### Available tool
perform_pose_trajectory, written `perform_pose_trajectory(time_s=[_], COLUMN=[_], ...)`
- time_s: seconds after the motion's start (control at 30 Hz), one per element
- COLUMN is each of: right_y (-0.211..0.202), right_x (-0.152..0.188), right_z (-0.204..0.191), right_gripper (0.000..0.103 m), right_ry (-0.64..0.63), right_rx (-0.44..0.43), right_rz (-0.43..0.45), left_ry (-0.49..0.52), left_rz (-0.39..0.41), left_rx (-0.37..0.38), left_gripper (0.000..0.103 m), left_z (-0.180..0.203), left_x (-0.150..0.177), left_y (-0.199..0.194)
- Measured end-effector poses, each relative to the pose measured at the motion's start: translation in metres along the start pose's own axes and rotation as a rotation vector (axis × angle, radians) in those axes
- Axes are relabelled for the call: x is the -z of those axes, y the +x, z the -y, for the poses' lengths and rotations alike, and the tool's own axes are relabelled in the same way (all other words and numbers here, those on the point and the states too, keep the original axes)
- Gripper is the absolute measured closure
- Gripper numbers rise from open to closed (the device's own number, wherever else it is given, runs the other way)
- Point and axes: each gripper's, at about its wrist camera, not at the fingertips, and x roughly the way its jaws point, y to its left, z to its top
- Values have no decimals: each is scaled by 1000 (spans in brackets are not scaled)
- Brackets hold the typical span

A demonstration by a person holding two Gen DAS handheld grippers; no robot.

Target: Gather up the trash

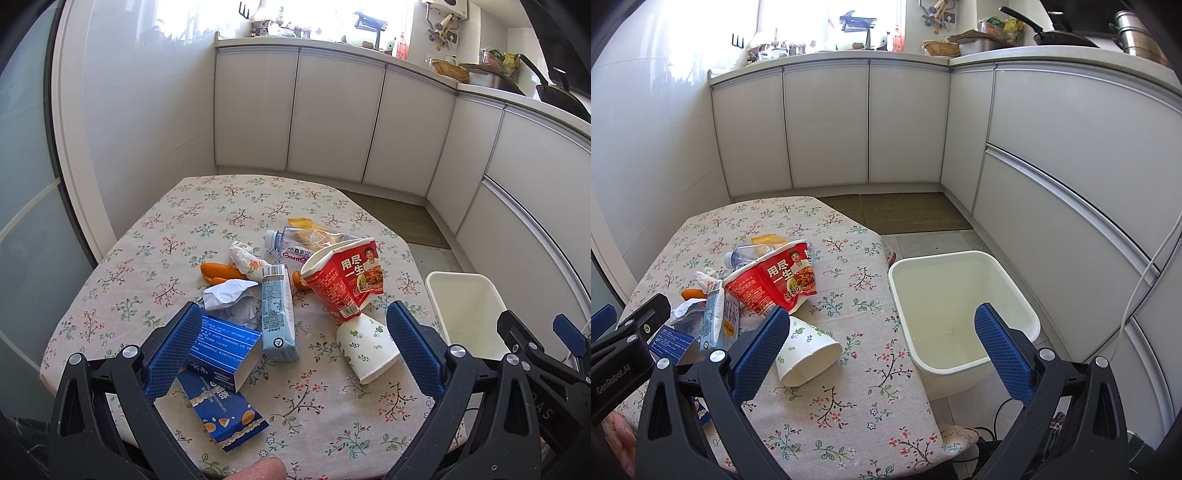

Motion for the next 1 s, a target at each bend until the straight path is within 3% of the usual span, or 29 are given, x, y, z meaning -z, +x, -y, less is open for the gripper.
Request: perform_pose_trajectory(time_s=[1.0], right_y=[5], right_x=[3], right_z=[-4], right_gripper=[5], right_ry=[-4], right_rx=[0], right_rz=[-20], left_ry=[-28], left_rz=[-27], left_rx=[-4], left_gripper=[7], left_z=[-7], left_x=[-1], left_y=[4])
